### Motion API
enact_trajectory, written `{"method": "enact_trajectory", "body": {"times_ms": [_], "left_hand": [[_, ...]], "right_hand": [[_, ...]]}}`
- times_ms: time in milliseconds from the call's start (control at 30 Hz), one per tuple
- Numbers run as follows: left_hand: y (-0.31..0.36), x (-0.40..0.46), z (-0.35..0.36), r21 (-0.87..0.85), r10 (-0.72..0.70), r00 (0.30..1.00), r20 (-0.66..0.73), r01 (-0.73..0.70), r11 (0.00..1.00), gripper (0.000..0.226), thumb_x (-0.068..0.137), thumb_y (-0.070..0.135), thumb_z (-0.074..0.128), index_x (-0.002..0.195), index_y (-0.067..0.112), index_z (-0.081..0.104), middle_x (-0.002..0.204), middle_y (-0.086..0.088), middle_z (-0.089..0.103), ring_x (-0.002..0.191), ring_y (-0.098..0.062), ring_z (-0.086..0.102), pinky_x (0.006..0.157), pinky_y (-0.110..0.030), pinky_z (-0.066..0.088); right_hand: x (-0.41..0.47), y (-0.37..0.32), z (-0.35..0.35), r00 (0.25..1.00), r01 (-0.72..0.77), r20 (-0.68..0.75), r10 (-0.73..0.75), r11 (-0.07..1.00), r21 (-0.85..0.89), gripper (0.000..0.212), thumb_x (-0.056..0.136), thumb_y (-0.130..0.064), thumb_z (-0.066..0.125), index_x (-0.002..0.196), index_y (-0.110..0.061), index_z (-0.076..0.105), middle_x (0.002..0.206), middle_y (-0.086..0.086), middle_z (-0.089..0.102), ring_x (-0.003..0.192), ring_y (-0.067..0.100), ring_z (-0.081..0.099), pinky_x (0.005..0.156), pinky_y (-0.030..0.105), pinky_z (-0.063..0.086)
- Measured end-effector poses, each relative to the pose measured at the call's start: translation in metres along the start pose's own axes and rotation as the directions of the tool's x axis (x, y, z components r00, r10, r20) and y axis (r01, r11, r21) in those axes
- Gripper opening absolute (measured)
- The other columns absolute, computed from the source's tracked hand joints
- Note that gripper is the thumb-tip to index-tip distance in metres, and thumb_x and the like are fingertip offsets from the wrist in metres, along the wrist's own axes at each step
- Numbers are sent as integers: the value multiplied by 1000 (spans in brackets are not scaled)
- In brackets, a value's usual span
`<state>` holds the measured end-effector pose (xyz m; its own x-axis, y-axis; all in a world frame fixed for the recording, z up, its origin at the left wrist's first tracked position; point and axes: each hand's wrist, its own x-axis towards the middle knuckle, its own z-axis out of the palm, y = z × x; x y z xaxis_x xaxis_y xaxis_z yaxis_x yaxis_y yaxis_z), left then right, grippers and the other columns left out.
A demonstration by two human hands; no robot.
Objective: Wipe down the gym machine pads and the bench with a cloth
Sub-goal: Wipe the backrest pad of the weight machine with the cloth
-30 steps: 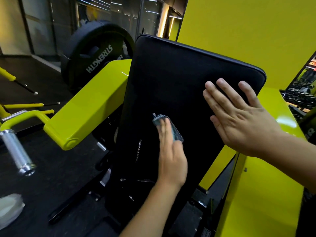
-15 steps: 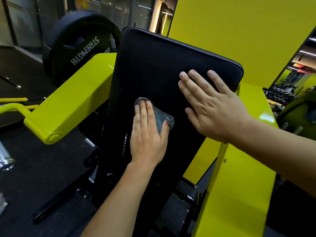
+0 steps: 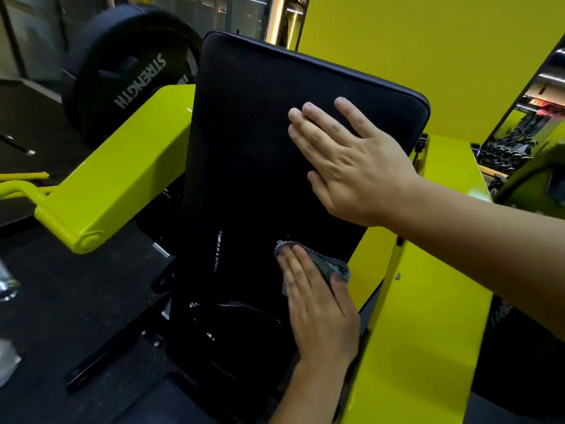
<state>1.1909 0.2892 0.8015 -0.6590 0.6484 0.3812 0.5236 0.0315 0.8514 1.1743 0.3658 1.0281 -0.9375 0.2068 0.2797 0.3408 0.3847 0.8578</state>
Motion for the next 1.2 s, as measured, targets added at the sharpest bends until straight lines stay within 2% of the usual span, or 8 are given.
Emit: {"method": "enact_trajectory", "body": {"times_ms": [200, 433, 567, 800, 900, 1000, 1100, 1200], "left_hand": [[3, 28, -13, -108, -14, 1000, 15, 15, 994, 72, 109, 48, 16, 158, 17, -27, 166, 2, -34, 153, -9, -29, 130, -43, 2], [-8, 110, -37, -61, 30, 985, -171, -41, 997, 69, 109, 44, 13, 163, 8, -11, 171, -11, -15, 158, -19, -17, 130, -41, 1], [-10, 106, -35, -90, 77, 968, -238, -101, 991, 65, 112, 40, 24, 164, 8, 0, 173, -10, -5, 160, -18, -9, 130, -42, 7], [-16, 99, -27, -330, 83, 940, -331, -198, 923, 54, 110, 26, 42, 160, 9, 32, 170, -4, 18, 160, -17, 9, 127, -48, 23], [-15, 97, -32, -389, 47, 929, -368, -199, 899, 44, 109, 20, 47, 152, 11, 48, 166, -2, 30, 158, -16, 20, 126, -40, 28], [-5, 101, -56, -489, -80, 914, -398, -138, 861, 27, 105, 17, 58, 130, 16, 69, 148, -3, 56, 141, -9, 48, 117, -31, 40], [11, 110, -96, -666, -185, 955, -232, -17, 746, 16, 99, 23, 69, 112, 28, 76, 118, 7, 74, 114, -1, 66, 99, -24, 53], [23, 115, -125, -792, -171, 985, 20, 120, 598, 14, 90, 24, 77, 105, 27, 79, 108, 4, 78, 106, -10, 73, 91, -27, 57]], "right_hand": [[1, -1, 4, 1000, 6, -13, -7, 999, -35, 69, 105, -43, 6, 165, -8, 0, 173, 12, -5, 160, 26, -7, 128, 52, -2], [1, -2, 6, 1000, 5, -11, -5, 999, -46, 69, 104, -42, 5, 164, -8, -1, 172, 13, -6, 160, 26, -7, 128, 52, -1], [0, -2, 7, 1000, -2, -14, 2, 1000, -30, 70, 104, -42, 5, 164, -7, 0, 172, 13, -5, 160, 26, -7, 128, 53, -1], [0, -2, 5, 1000, -19, 11, 19, 1000, 3, 70, 105, -42, 10, 164, -6, 2, 172, 14, -3, 160, 27, -5, 128, 53, -1], [-1, 0, 1, 1000, -6, 5, 5, 997, 81, 69, 105, -43, 18, 164, -9, 15, 172, 13, 7, 160, 29, 1, 128, 54, 3], [-3, 2, -5, 996, 89, -15, -88, 970, 228, 64, 101, -49, 32, 155, -17, 46, 167, 11, 32, 159, 28, 15, 128, 52, 9], [-7, -11, -14, 986, 133, 23, -163, 873, 469, 61, 96, -56, 42, 141, -20, 62, 157, 4, 48, 157, 22, 24, 130, 43, 11], [-8, -27, -19, 997, -30, 72, -33, 691, 722, 42, 96, -49, 55, 123, -20, 68, 135, -2, 62, 138, 16, 47, 126, 36, 26]]}}
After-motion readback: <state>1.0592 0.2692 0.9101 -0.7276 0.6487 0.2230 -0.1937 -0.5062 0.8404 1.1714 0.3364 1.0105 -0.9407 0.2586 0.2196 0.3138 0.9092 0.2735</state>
